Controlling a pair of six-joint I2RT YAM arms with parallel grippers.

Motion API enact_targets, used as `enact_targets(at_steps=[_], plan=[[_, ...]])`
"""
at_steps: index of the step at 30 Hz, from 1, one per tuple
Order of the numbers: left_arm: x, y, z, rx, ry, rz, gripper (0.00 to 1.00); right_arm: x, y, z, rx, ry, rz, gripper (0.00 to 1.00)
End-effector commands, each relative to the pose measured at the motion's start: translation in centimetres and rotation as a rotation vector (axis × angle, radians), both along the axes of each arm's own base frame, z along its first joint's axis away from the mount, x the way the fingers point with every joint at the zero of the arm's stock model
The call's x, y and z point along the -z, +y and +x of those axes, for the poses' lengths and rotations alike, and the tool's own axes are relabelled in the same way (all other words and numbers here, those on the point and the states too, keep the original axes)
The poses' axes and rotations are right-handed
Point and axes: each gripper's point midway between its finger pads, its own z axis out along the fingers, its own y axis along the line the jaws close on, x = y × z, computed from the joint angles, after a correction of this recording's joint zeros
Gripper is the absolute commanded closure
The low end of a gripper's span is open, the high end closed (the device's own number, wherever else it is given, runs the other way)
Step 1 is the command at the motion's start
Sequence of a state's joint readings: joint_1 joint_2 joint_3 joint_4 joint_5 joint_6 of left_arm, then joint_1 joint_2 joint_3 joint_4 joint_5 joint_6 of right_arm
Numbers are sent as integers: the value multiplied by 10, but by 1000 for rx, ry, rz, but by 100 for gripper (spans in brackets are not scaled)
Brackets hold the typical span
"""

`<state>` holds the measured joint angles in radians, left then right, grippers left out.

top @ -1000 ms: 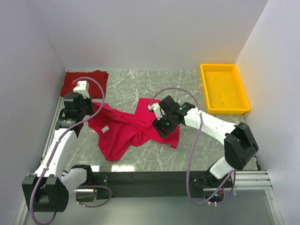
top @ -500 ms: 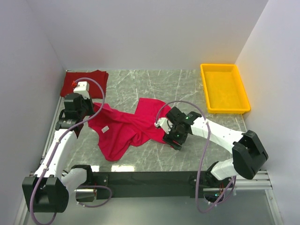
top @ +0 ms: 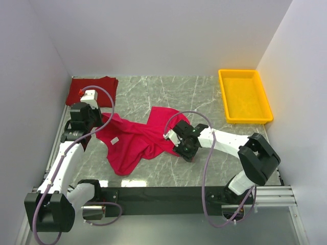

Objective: Fold and stack the t-shirts
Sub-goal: Flatten the tshirt out

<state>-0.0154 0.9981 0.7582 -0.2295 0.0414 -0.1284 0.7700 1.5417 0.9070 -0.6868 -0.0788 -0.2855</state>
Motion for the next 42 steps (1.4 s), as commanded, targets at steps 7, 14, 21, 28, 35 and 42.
enact_targets(at_steps=[7,14,21,28,35,42], plan=[[-24,-1,6,7,-78,-5,99,-15,-8,22,43,-142,-38,85],[-53,8,9,-22,-145,36,99,-88,-32,64,37,-379,-7,94],[-122,18,9,-79,-339,47,99,-196,-44,116,43,-552,181,97],[-226,26,-13,-142,-661,12,99,-294,-43,131,-19,-730,332,100],[-335,43,-73,-252,-1047,-38,99,-451,-53,110,-38,-1123,528,100],[-412,51,-131,-294,-1283,-38,99,-577,-72,68,49,-1384,728,100]])
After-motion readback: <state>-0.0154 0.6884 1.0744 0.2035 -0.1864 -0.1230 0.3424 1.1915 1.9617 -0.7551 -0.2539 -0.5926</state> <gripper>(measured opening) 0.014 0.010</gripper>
